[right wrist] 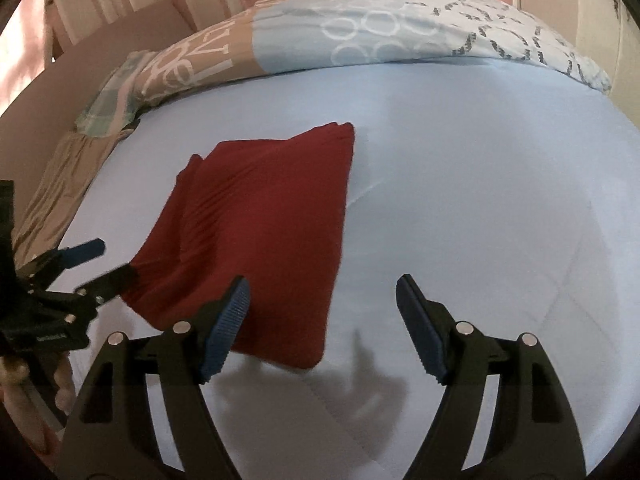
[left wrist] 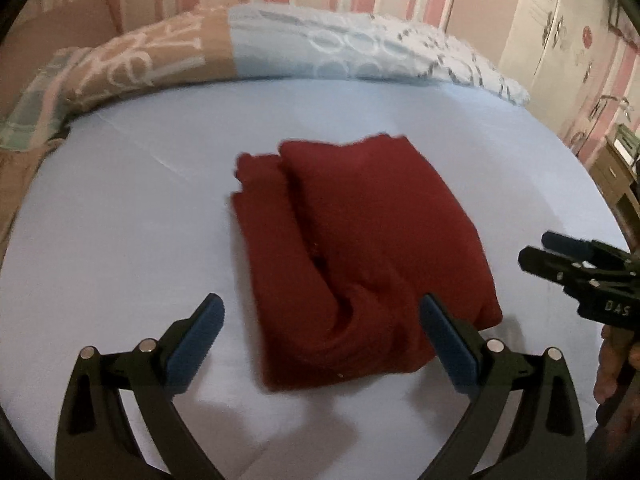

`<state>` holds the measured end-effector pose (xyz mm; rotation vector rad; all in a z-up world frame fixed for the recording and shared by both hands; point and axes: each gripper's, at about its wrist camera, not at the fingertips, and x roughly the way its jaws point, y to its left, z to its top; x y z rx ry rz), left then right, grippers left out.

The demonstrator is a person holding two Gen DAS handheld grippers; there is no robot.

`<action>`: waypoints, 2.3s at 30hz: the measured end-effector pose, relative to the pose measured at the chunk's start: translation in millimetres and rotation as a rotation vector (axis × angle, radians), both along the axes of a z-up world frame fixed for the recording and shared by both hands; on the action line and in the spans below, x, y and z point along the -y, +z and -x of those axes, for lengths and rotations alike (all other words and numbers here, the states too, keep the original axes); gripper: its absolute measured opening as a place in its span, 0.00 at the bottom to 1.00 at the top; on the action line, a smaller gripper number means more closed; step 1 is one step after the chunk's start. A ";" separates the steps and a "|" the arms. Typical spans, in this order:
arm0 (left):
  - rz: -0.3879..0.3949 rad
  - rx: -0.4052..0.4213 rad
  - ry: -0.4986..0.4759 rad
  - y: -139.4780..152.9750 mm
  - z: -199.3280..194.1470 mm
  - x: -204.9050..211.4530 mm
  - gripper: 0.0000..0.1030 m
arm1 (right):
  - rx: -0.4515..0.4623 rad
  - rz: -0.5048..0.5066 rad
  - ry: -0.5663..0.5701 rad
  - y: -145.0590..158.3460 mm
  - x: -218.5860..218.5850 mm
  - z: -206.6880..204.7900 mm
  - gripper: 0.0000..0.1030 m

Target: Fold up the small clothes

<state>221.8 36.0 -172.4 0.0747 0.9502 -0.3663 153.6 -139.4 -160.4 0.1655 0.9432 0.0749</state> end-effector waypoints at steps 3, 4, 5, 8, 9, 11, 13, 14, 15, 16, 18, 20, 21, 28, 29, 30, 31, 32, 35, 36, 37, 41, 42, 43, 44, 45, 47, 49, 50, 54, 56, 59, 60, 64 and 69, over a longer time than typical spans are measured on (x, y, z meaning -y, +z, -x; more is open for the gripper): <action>-0.037 -0.040 -0.010 -11.8 -4.1 11.0 0.74 | 0.013 0.039 -0.014 -0.9 -0.3 -0.4 0.74; -0.036 -0.055 -0.009 -15.5 -4.7 11.8 0.65 | 0.013 0.040 -0.011 -2.5 -1.6 -1.9 0.74; -0.032 -0.080 0.000 -20.4 -6.5 11.7 0.61 | 0.010 0.033 -0.004 -4.3 -1.9 -4.2 0.74; -0.023 -0.119 0.028 -29.6 -8.5 6.4 0.37 | 0.001 0.027 0.007 -10.1 -5.2 -10.0 0.74; -0.018 -0.124 0.030 -31.2 -7.8 3.0 0.28 | 0.000 0.024 0.010 -11.8 -6.5 -11.3 0.74; -0.034 -0.111 0.029 -32.6 -4.5 -0.1 0.22 | -0.002 0.013 0.015 -13.6 -6.8 -13.8 0.74; -0.066 -0.076 0.030 -32.0 2.3 -1.2 0.19 | 0.000 0.005 0.020 -14.4 -7.5 -15.8 0.74; -0.077 -0.057 0.033 -31.3 6.4 -2.1 0.19 | 0.002 0.004 0.022 -14.5 -7.9 -16.1 0.74; -0.084 -0.037 0.040 -31.0 11.5 -3.5 0.18 | -0.001 0.005 0.027 -15.3 -9.1 -16.8 0.74; -0.084 -0.021 0.048 -31.1 16.3 -5.2 0.17 | -0.003 0.010 0.030 -15.7 -10.3 -17.1 0.74; -0.077 0.007 0.075 -31.9 25.6 -10.2 0.17 | 0.001 0.024 0.034 -17.1 -13.1 -15.9 0.74; -0.062 0.041 0.112 -30.4 35.9 -15.7 0.17 | 0.009 0.027 0.036 -18.5 -15.5 -13.9 0.74; -0.058 0.063 0.128 -30.3 44.2 -17.5 0.17 | 0.010 0.032 0.039 -20.1 -17.3 -12.7 0.74; -0.069 0.025 0.174 -56.0 55.1 -28.3 0.17 | -0.020 0.051 0.056 -34.2 -22.5 -10.9 0.74; -0.067 0.022 0.179 -58.5 52.9 -28.6 0.18 | -0.024 0.053 0.056 -35.0 -23.0 -11.2 0.74; -0.061 0.017 0.181 -59.6 50.4 -28.2 0.19 | -0.026 0.053 0.054 -35.8 -22.5 -11.6 0.74; -0.053 0.013 0.181 -58.0 48.0 -27.3 0.23 | -0.025 0.050 0.051 -35.5 -21.4 -11.4 0.74; -0.054 0.011 0.178 -55.6 45.8 -26.3 0.27 | -0.023 0.044 0.050 -34.7 -20.0 -10.9 0.74; -0.074 0.022 0.195 -48.8 40.9 -27.6 0.68 | -0.011 0.009 0.045 -31.7 -13.9 -9.0 0.79; -0.064 0.023 0.194 -47.2 41.0 -30.6 0.78 | -0.005 0.001 0.044 -30.3 -11.9 -8.5 0.81; -0.054 0.018 0.196 -44.9 41.0 -33.7 0.83 | 0.000 -0.002 0.040 -28.7 -9.5 -8.1 0.82; -0.002 0.008 0.213 -32.1 41.3 -48.1 0.98 | 0.007 -0.003 0.029 -25.6 -5.0 -7.3 0.82; 0.010 -0.005 0.210 -31.6 39.3 -50.7 0.98 | 0.004 -0.005 0.025 -26.2 -4.5 -7.7 0.82; 0.016 -0.020 0.205 -33.3 36.4 -52.4 0.98 | 0.002 -0.007 0.024 -26.8 -5.1 -7.5 0.82; 0.027 -0.056 0.189 -38.2 29.9 -52.5 0.98 | 0.001 -0.007 0.024 -27.1 -6.1 -6.8 0.82; 0.033 -0.083 0.179 -41.6 25.3 -52.6 0.98 | -0.001 -0.003 0.026 -27.2 -7.9 -6.5 0.82; 0.058 -0.129 0.154 -49.1 17.4 -51.7 0.98 | -0.001 0.006 0.033 -27.8 -9.9 -5.0 0.82; 0.054 -0.153 0.149 -56.8 9.8 -48.3 0.98 | -0.004 0.012 0.037 -28.4 -10.1 -5.8 0.83; 0.053 -0.161 0.144 -59.0 7.2 -46.0 0.98 | -0.005 0.016 0.038 -29.2 -10.1 -5.4 0.83; 0.063 -0.172 0.122 -62.4 -0.1 -36.8 0.98 | -0.006 0.025 0.037 -31.0 -10.2 -7.4 0.83; 0.071 -0.190 0.107 -66.3 -2.6 -33.4 0.98 | -0.005 0.024 0.038 -31.2 -9.9 -8.1 0.83; 0.100 -0.212 0.100 -71.9 -6.8 -32.0 0.98 | -0.003 0.024 0.037 -31.8 -9.5 -8.6 0.84; 0.111 -0.219 0.100 -73.3 -8.3 -32.8 0.98 | -0.004 0.023 0.037 -31.9 -9.1 -8.8 0.85; 0.129 -0.247 0.094 -78.4 -13.5 -33.0 0.98 | -0.012 0.015 0.030 -34.4 -7.0 -10.4 0.88; 0.023 -0.214 0.066 -78.0 -11.0 -19.9 0.99 | -0.039 -0.023 0.034 -41.3 -5.8 -19.8 0.89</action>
